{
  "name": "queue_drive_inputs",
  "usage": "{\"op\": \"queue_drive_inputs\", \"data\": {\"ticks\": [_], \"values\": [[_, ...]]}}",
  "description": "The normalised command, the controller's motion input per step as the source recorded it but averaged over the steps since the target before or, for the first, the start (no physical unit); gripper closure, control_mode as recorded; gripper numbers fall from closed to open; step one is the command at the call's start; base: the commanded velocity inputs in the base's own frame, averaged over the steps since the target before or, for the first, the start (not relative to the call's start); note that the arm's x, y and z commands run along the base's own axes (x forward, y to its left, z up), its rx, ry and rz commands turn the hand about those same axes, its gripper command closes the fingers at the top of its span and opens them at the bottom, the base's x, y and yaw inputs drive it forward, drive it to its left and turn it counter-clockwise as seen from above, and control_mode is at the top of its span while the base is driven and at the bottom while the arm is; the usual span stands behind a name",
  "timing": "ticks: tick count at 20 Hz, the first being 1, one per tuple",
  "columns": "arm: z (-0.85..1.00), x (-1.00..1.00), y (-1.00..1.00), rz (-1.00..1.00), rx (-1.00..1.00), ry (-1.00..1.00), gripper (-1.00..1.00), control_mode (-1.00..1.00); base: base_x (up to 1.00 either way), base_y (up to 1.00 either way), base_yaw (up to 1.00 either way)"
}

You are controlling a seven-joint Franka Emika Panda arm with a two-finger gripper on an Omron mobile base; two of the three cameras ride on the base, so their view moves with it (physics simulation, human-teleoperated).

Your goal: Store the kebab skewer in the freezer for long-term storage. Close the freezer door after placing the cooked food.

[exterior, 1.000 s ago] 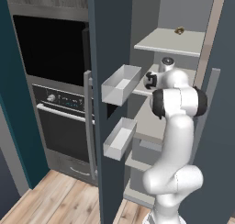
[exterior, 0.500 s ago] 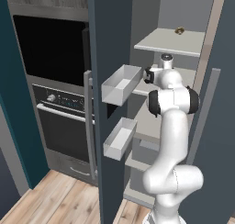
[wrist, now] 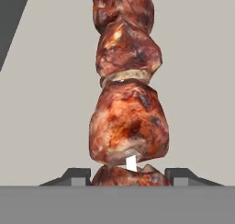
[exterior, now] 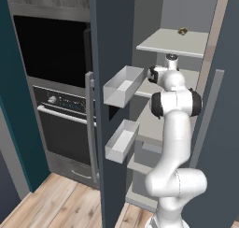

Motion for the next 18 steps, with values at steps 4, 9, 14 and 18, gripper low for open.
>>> {"op": "queue_drive_inputs", "data": {"ticks": [4, 9, 14, 18], "values": [[-0.13, 0.06, 0.05, 0.00, 0.00, 0.00, -1.00, -1.00, 0.00, 0.00, 0.00], [-0.05, 0.07, 0.03, 0.00, 0.00, 0.00, -1.00, -1.00, 0.00, 0.00, 0.00], [0.00, 0.00, 0.01, 0.00, 0.00, 0.00, -1.00, -1.00, 0.00, 0.00, 0.00], [0.00, -0.01, 0.10, 0.00, 0.00, 0.00, -1.00, -1.00, 0.00, 0.00, 0.00]]}}
